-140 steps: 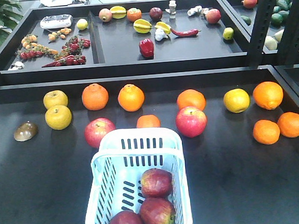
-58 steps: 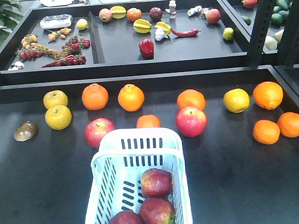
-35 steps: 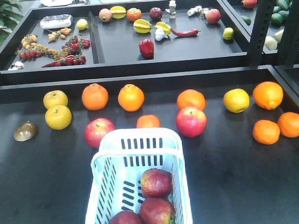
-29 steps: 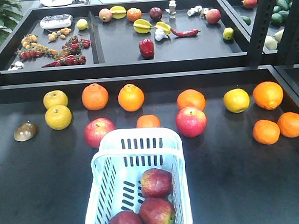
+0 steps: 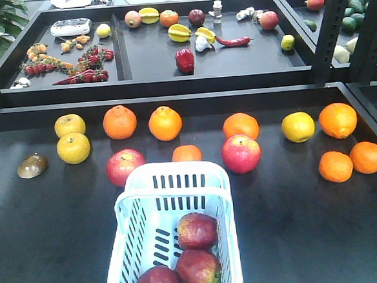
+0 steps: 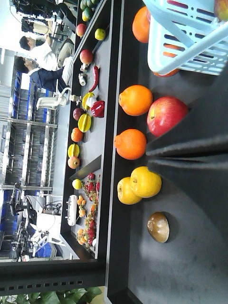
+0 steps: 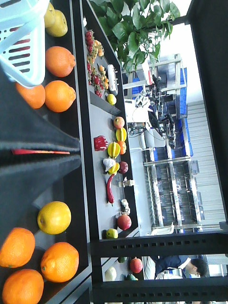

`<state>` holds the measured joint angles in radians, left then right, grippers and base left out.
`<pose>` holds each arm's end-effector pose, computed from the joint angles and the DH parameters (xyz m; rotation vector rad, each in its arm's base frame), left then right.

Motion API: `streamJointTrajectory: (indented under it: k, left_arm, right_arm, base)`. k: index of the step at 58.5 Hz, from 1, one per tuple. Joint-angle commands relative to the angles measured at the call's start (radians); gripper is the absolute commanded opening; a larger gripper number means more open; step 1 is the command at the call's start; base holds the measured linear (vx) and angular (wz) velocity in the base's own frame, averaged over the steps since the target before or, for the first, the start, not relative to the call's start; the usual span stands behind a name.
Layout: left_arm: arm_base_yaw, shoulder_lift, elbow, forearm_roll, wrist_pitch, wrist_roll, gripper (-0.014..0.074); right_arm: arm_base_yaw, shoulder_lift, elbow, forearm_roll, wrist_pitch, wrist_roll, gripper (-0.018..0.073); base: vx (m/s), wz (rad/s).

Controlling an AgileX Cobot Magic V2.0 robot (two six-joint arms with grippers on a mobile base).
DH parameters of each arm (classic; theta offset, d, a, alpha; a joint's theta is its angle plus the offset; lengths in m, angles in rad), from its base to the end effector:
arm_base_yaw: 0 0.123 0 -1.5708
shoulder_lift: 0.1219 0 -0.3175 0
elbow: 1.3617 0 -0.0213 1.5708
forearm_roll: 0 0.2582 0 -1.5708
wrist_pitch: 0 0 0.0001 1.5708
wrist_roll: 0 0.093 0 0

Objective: Pick three apples into basket with both arms

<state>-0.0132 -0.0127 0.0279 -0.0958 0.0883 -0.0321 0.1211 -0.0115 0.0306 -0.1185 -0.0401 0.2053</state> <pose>0.0334 -0.0012 0.1958 -0.0841 1.5857 -0.1166 0.0328 0.0044 0.2067 -0.0289 1.4649 0.1729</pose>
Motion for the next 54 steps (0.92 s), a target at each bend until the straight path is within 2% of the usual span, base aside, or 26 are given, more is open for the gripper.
streamJointTrajectory:
  k: [1, 54]
  left_arm:
    - [0.004, -0.013, -0.025, -0.002, -0.067, -0.01, -0.0006]
    - [0.004, -0.013, -0.025, -0.002, -0.067, -0.01, -0.0006]
  right_arm:
    - [-0.005, -0.013, 0.011, -0.004, -0.071, -0.003, -0.0005]
    - [-0.005, -0.013, 0.011, -0.004, -0.071, -0.003, -0.0005]
  base:
    - [0.0, 0.0]
    - [0.0, 0.0]
